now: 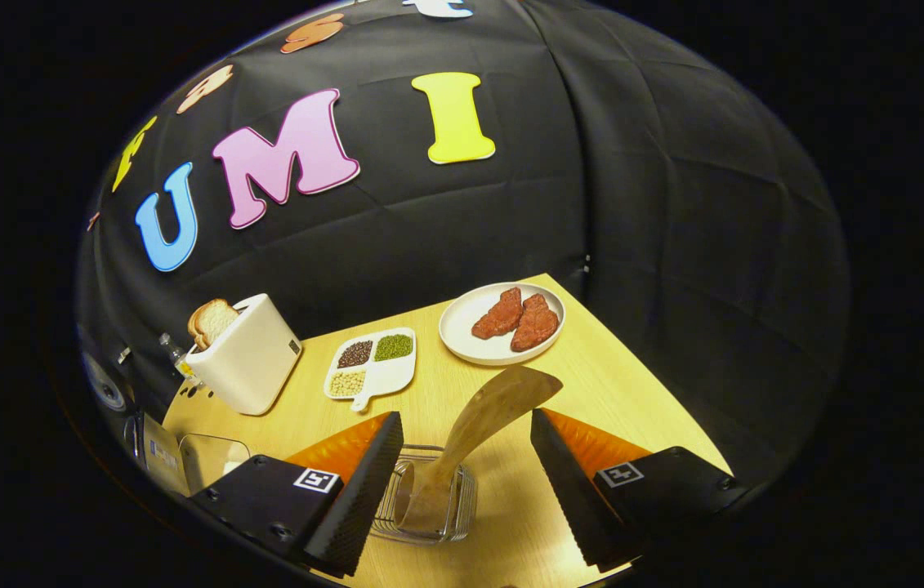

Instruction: Close the left gripper, press the button to open the rice cooker; take a wooden spoon from the chopstick holder with the right hand, scoop a spoonful of rice and pour it into the rice cooker, then put the wooden spoon back into the chopstick holder.

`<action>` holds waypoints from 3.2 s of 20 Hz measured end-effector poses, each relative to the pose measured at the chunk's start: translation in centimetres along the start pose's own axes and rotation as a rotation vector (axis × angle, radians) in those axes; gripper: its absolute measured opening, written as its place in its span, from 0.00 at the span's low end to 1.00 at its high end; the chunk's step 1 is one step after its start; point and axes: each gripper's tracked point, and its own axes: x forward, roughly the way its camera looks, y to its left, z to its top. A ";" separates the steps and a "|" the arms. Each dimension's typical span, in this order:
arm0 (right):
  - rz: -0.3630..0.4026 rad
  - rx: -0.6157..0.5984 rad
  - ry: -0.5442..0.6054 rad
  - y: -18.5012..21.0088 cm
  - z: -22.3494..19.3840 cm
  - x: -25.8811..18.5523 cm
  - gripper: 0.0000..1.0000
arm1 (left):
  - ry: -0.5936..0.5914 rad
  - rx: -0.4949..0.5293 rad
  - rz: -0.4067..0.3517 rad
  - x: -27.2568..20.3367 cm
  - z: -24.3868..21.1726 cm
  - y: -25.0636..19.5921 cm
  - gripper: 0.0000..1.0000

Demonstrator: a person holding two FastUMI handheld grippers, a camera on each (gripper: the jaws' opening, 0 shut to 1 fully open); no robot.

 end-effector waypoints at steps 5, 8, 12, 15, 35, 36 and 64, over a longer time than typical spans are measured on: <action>-0.023 0.081 -0.003 -0.5 0.4 2.0 0.55 | 0.023 -0.037 0.014 0.3 -0.8 -0.6 0.96; -0.007 0.107 0.058 0.0 -1.1 2.3 0.49 | 0.037 -0.058 0.012 0.8 -1.2 -0.8 0.96; -0.003 0.181 0.090 0.8 -0.9 2.0 0.22 | 0.046 -0.068 0.003 1.3 -1.5 -1.1 0.96; -0.001 0.175 0.074 1.3 -0.4 1.1 0.16 | 0.054 -0.066 -0.015 1.3 -1.7 -1.2 0.96; 0.271 0.040 -0.154 20.0 7.3 -10.8 0.16 | 0.019 -0.116 -0.131 3.2 -2.3 5.6 0.95; 0.281 0.019 -0.151 21.0 6.8 -10.7 0.15 | 0.025 -0.123 -0.132 3.4 -2.5 6.1 0.95; 0.255 -0.221 -0.003 28.9 -11.9 -4.5 0.16 | 0.137 -0.154 -0.163 7.2 -9.9 10.8 0.95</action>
